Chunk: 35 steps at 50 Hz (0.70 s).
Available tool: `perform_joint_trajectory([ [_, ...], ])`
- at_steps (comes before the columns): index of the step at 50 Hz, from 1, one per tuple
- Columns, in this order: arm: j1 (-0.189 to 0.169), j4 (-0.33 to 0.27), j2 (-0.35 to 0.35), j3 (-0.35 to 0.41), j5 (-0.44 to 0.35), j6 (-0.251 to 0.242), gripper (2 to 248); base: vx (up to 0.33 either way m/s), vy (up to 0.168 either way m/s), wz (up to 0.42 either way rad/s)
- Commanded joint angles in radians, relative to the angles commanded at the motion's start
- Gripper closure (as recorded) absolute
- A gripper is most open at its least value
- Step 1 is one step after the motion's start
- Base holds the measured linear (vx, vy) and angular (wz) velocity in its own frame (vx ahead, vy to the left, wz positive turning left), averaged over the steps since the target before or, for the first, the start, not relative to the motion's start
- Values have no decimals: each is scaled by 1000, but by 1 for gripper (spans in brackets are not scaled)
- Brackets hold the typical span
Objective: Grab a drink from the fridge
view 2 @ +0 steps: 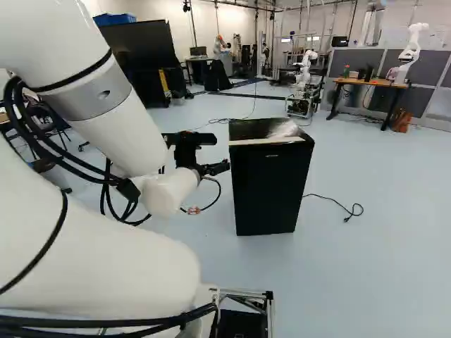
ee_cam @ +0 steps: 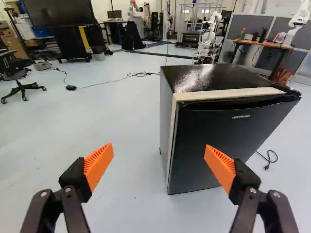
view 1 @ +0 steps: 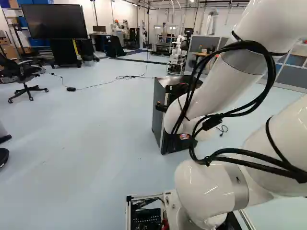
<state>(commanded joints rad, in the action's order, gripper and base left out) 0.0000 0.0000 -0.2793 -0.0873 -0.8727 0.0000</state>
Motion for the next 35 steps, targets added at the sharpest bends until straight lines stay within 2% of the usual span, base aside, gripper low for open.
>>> perform_joint_trajectory([
  [25, 1, 0, 0, 0, 0, 0, 3, 8, 0, 0],
  [35, 19, 2, 14, -12, 0, 0, 3, 0, 0, 0],
])
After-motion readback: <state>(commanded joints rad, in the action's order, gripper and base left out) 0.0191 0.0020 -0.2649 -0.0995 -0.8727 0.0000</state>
